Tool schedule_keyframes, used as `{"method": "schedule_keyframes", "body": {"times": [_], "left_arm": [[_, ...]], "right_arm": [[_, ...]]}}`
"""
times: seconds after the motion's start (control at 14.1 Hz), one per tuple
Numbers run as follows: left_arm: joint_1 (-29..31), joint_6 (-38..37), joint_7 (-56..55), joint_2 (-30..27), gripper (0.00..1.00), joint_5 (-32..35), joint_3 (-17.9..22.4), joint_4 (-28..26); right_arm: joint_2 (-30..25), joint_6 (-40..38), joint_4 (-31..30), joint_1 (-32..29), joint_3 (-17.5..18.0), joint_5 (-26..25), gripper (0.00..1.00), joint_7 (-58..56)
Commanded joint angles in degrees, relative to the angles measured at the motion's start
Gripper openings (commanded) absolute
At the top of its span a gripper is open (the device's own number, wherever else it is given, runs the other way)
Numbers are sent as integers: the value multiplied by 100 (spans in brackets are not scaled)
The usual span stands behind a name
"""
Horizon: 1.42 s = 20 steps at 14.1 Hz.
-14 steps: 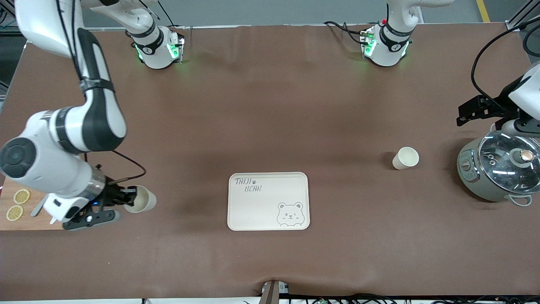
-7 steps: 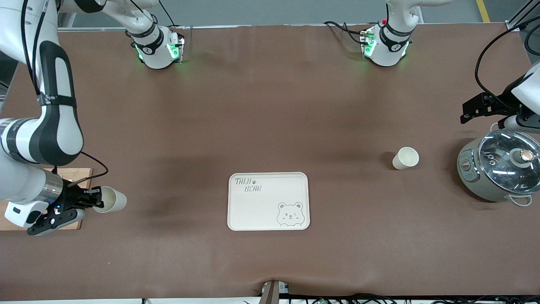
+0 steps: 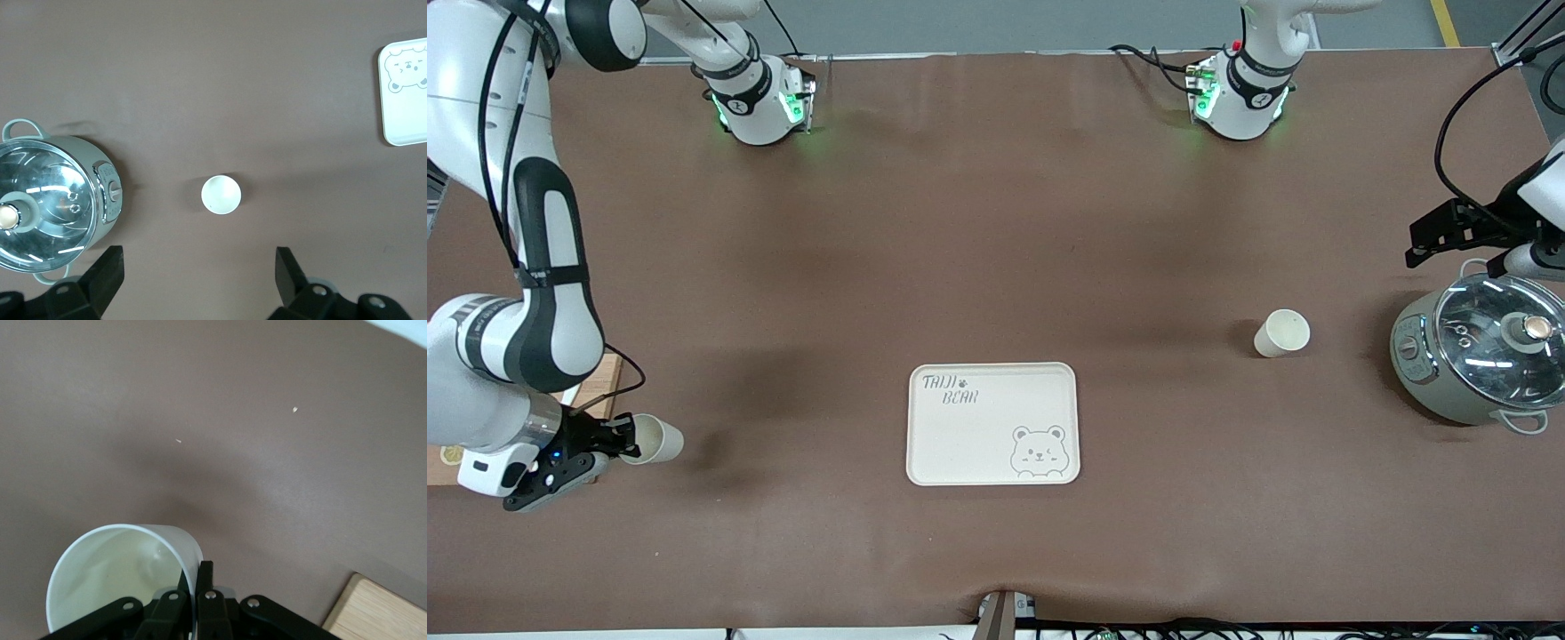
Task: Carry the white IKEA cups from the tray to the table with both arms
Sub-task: 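Lower the held cup onto the table beside the cutting board with the right gripper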
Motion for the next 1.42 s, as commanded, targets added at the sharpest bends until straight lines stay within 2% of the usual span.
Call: {"method": "schedule_keyframes", "body": {"times": [0.0,0.14,0.57,0.71,1.13,1.28,1.35], "left_arm": [[22,-2,-89,178,100,27,-83,141],[22,15,-80,196,100,27,-92,141],[22,15,-62,179,100,53,-92,150],[5,6,-53,170,100,298,-110,150],[31,-64,-316,152,100,493,-426,114],[48,-99,-344,144,100,493,-453,106],[66,-177,-361,144,100,458,-453,114]], "right_arm": [[312,170,42,-194,97,515,0,-562],[401,425,25,-195,89,701,0,-880],[524,610,16,-151,89,710,0,-881],[542,663,16,-151,89,710,0,-889],[577,690,16,-142,89,701,1,-881],[586,690,16,-142,89,701,36,-881],[577,690,16,-142,89,701,48,-846]]}}
